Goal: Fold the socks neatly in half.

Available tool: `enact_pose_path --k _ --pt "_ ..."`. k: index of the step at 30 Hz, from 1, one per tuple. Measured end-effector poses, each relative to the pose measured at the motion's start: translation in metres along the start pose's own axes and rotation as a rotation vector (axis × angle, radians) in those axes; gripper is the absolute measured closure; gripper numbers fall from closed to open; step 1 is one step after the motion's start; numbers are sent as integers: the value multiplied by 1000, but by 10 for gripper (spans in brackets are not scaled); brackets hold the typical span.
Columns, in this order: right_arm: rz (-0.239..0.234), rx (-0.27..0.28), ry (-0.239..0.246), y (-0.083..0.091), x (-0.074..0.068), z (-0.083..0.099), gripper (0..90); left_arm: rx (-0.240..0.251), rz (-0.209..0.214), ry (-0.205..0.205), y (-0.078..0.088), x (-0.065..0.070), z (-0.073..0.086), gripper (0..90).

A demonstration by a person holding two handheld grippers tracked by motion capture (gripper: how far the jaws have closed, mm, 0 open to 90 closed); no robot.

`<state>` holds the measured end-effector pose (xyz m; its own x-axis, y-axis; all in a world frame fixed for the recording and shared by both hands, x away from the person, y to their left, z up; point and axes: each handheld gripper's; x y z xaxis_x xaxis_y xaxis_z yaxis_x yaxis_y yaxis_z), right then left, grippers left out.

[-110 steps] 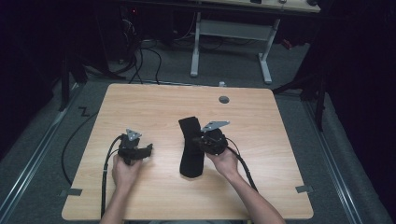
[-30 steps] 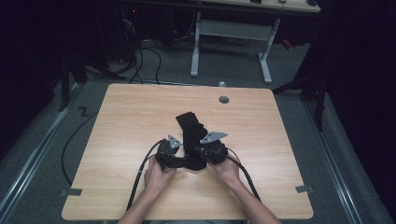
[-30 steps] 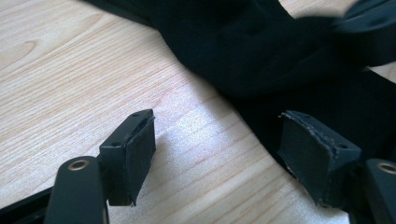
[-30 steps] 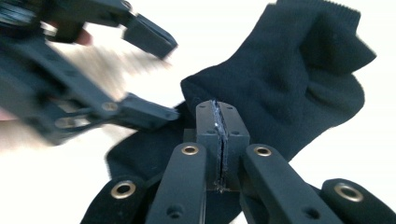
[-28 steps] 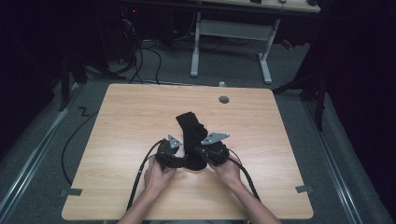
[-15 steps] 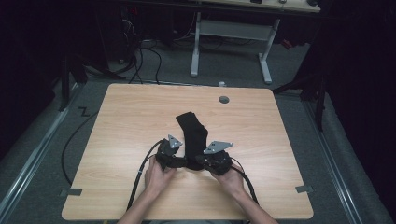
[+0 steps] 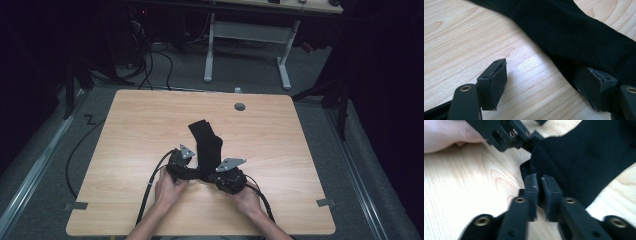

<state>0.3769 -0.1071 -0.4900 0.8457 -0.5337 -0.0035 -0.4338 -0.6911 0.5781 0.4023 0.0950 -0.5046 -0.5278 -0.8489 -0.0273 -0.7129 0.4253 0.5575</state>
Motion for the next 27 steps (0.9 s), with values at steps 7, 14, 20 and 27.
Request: enact_pose_path --k 7,14,20,27 --pt "-3 89 -20 16 3 -6 745 3 -37 -15 16 -4 -3 268" --pt "50 128 -75 17 17 -17 782 56 -41 4 31 -10 -13 278" --pt "98 105 -96 0 23 -21 787 47 -32 -12 21 -4 -20 287" --pt "83 23 -103 -24 24 -6 752 -8 -18 -6 -7 0 -22 319"
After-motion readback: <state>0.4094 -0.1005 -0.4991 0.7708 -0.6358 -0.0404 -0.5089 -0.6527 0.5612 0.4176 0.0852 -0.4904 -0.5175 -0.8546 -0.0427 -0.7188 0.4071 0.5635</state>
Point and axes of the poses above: each handheld gripper's, and its own axes: y roughly backward along the jaws, z roughly out of its underside, x roughly to its right, and after that the axes turned 9 degrees about x, right-handed
